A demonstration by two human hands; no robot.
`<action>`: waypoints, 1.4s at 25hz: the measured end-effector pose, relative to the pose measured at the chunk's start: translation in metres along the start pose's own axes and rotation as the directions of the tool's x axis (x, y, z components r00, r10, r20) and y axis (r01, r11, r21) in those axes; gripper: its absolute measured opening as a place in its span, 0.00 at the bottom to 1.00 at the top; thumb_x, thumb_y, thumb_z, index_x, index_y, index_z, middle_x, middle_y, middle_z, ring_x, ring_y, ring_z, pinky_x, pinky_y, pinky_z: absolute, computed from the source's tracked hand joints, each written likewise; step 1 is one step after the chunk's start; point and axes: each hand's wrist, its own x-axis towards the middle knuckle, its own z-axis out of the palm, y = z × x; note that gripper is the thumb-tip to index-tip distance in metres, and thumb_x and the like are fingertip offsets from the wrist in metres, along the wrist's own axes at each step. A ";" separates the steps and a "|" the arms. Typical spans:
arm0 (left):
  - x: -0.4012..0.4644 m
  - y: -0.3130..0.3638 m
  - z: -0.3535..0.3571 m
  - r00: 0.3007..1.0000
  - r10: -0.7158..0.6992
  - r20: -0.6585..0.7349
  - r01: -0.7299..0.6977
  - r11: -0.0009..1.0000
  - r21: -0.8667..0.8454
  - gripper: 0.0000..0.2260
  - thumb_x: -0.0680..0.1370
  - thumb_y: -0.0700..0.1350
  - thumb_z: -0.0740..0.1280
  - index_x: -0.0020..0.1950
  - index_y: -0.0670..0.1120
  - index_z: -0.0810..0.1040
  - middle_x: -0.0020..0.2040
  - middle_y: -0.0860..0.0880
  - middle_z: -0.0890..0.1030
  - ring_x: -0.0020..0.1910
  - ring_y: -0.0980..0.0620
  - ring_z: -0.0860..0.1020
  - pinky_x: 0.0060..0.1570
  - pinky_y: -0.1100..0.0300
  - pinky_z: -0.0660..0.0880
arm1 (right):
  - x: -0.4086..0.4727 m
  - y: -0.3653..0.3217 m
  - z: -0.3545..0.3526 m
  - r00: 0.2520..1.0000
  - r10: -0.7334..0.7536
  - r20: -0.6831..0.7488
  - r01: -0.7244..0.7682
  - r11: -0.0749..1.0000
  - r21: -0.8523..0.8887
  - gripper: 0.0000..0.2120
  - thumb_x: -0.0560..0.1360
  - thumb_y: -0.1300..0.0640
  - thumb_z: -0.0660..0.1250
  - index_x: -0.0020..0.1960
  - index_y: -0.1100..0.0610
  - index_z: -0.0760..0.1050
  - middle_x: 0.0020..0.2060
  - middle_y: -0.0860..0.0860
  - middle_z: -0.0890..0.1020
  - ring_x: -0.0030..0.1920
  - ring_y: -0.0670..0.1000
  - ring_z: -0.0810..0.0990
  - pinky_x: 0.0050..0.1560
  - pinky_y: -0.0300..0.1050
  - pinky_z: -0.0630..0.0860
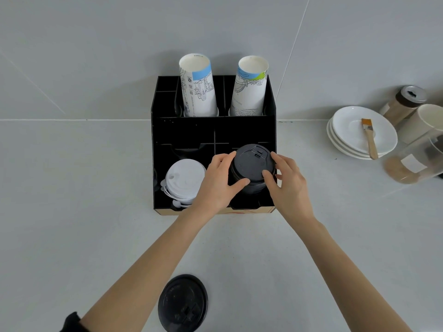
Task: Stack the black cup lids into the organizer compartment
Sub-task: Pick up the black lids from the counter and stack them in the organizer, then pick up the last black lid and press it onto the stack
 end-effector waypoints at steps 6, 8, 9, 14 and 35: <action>-0.003 0.000 0.001 1.000 0.005 -0.007 -0.005 1.000 0.005 0.30 0.72 0.46 0.68 0.70 0.45 0.58 0.68 0.44 0.64 0.65 0.47 0.68 0.64 0.51 0.70 | -0.005 0.000 0.000 1.000 0.023 -0.017 -0.022 0.998 0.057 0.21 0.75 0.58 0.62 0.67 0.59 0.65 0.63 0.56 0.73 0.58 0.58 0.75 0.62 0.57 0.74; -0.002 0.000 0.001 1.000 0.006 -0.013 -0.006 1.000 0.013 0.30 0.72 0.46 0.68 0.70 0.45 0.59 0.68 0.44 0.65 0.64 0.47 0.69 0.63 0.50 0.71 | -0.005 -0.001 -0.001 0.999 0.038 -0.012 -0.037 0.996 0.083 0.21 0.75 0.58 0.63 0.67 0.59 0.65 0.62 0.56 0.73 0.57 0.58 0.76 0.61 0.56 0.74; -0.002 0.000 0.000 1.000 0.007 -0.014 -0.007 1.000 0.011 0.29 0.72 0.46 0.68 0.70 0.45 0.60 0.67 0.44 0.65 0.64 0.47 0.69 0.63 0.51 0.71 | -0.005 -0.002 -0.002 0.999 0.041 -0.012 -0.039 0.996 0.085 0.21 0.75 0.58 0.63 0.67 0.59 0.65 0.62 0.56 0.73 0.56 0.58 0.76 0.61 0.55 0.74; -0.003 0.000 -0.004 1.000 0.021 -0.003 -0.021 1.000 0.012 0.29 0.72 0.46 0.68 0.69 0.46 0.60 0.68 0.45 0.65 0.64 0.48 0.70 0.61 0.54 0.70 | -0.002 -0.004 -0.004 0.999 0.034 -0.001 -0.034 0.999 0.004 0.21 0.75 0.57 0.62 0.68 0.58 0.64 0.63 0.56 0.72 0.61 0.57 0.73 0.64 0.51 0.71; -0.154 -0.071 -0.035 0.989 -0.116 -0.093 0.114 0.993 -0.030 0.22 0.73 0.44 0.67 0.65 0.45 0.67 0.62 0.45 0.73 0.55 0.54 0.71 0.56 0.62 0.67 | -0.133 -0.009 0.042 0.970 0.063 0.236 -0.060 0.998 -0.018 0.18 0.75 0.58 0.61 0.65 0.55 0.68 0.61 0.53 0.74 0.59 0.51 0.74 0.55 0.39 0.70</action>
